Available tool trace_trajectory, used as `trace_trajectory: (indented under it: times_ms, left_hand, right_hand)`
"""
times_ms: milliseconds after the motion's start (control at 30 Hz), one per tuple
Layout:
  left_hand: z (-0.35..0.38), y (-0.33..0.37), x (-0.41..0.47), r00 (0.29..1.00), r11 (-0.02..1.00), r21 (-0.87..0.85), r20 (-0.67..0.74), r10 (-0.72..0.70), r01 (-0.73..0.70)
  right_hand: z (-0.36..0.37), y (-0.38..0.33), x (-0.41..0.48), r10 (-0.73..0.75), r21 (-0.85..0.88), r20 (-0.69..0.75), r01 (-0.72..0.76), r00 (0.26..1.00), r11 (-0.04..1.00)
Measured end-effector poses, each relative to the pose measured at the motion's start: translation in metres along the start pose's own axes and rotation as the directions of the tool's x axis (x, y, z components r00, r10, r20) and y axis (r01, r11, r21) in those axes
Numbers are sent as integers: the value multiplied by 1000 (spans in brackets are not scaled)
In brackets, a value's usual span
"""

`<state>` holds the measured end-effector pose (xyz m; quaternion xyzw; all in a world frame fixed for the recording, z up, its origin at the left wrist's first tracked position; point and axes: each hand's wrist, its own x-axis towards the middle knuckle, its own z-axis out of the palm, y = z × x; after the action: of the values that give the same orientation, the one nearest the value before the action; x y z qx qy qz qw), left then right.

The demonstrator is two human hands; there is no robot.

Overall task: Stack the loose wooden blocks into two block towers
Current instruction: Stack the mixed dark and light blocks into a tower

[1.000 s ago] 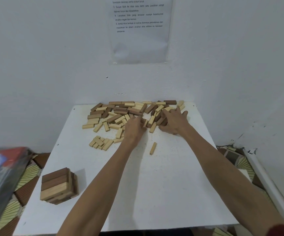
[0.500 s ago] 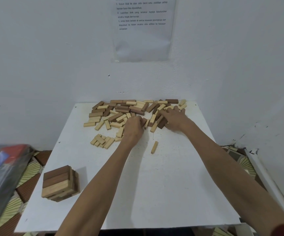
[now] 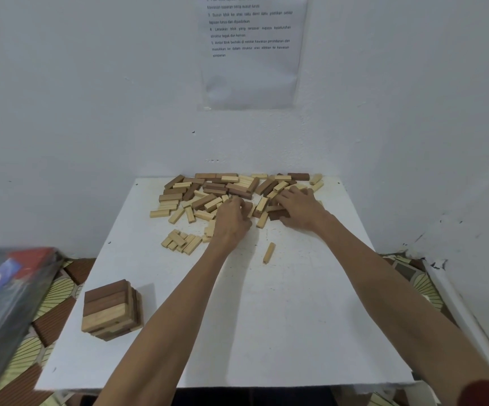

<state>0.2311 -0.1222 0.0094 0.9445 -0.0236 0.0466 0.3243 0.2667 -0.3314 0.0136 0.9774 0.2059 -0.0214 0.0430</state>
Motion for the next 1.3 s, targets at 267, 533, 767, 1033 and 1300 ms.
trace_trajectory:
  times_ms: [267,533,767,1033,1300]
  left_hand:
    - [-17,-2,-13,999,996,-79,-34,-32,29]
    - [-23,-18,-65,998,992,-112,-20,-59,56]
    - [-36,-52,-149,983,985,-66,97,-155,162]
    - [-39,-69,-198,984,988,-120,161,-76,96]
    - [-40,-66,-197,988,991,-125,149,-36,55]
  right_hand:
    - [-10,-14,-1,32,-28,-21,-33,999,999]
    - [-37,-67,-45,71,119,-47,-65,996,991]
    - [-15,-130,-114,58,143,6,-58,998,988]
    - [7,-151,-143,62,433,87,-94,994,897]
    - [6,-139,-152,150,692,132,-200,980,694]
